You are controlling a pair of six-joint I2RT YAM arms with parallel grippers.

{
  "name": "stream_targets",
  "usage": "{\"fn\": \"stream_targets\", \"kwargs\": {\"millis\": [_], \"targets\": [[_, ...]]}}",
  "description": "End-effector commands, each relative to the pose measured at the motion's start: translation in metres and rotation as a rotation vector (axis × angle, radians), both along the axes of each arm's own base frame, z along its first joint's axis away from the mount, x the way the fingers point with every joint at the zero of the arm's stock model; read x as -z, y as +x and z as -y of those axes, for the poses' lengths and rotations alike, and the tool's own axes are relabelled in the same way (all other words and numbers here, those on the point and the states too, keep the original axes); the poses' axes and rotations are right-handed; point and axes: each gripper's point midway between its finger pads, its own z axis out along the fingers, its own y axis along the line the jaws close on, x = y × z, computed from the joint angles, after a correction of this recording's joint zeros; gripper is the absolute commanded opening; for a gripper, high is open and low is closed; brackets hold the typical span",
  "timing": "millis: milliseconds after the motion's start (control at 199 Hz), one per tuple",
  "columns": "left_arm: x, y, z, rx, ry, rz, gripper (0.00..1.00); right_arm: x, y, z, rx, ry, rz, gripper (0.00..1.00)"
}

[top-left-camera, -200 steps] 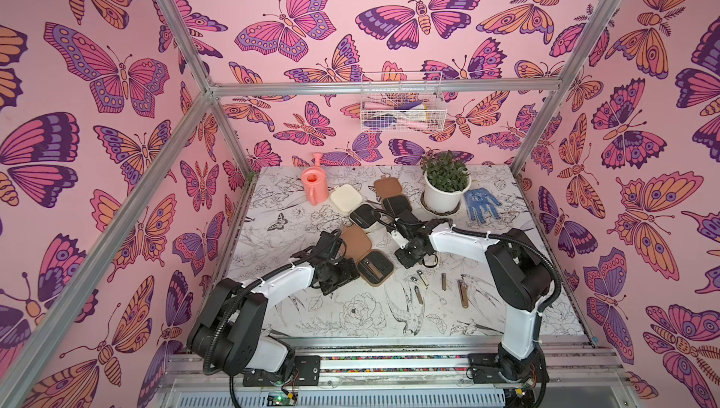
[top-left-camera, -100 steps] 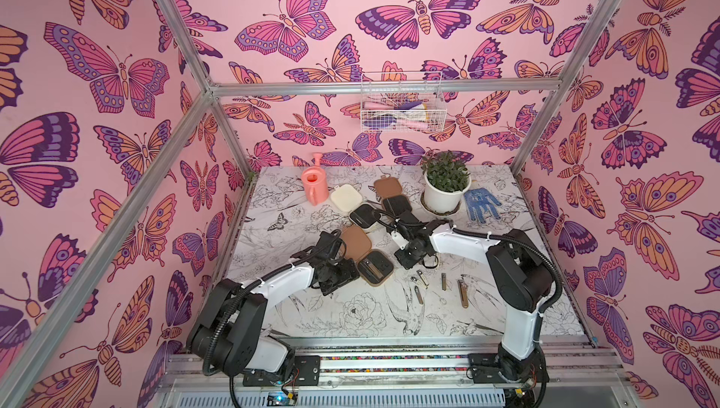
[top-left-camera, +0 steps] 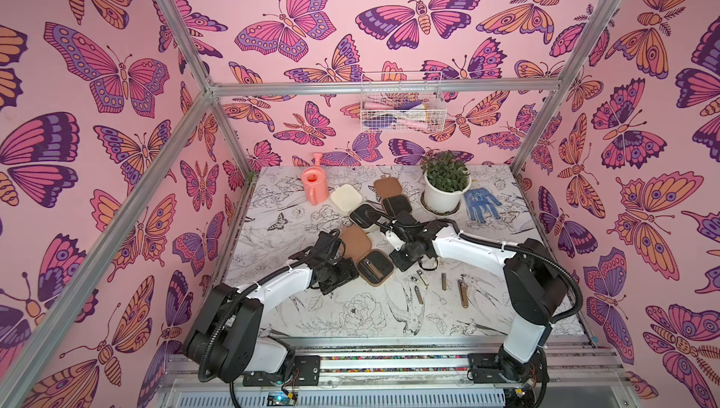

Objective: Organize nail clipper sets
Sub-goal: Pick up the nail clipper from the center of the board, then place the nail clipper in the storage box.

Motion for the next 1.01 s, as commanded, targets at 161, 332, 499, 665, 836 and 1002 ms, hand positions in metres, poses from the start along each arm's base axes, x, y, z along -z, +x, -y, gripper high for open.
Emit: {"fn": "stream_targets", "kwargs": {"millis": [161, 332, 499, 665, 836, 1002], "targets": [[0.003, -0.008, -0.004, 0.006, 0.025, -0.015, 0.84, -0.005, 0.000, -0.040, -0.105, 0.057, -0.042, 0.03], [0.002, -0.007, -0.004, 0.004, 0.024, -0.015, 0.84, 0.009, 0.001, -0.051, -0.113, 0.047, -0.071, 0.03], [0.003, -0.007, -0.004, 0.006, 0.023, -0.016, 0.84, 0.023, 0.001, -0.056, -0.107, 0.033, -0.091, 0.03], [0.004, -0.007, -0.004, 0.008, 0.023, -0.020, 0.84, 0.030, 0.001, -0.057, -0.105, 0.020, -0.096, 0.03], [0.004, -0.007, -0.004, 0.008, 0.025, -0.021, 0.84, 0.034, 0.000, -0.058, -0.105, 0.018, -0.104, 0.03], [0.005, -0.007, -0.003, 0.010, 0.024, -0.025, 0.84, 0.035, -0.001, -0.061, -0.102, 0.020, -0.107, 0.03]]}}
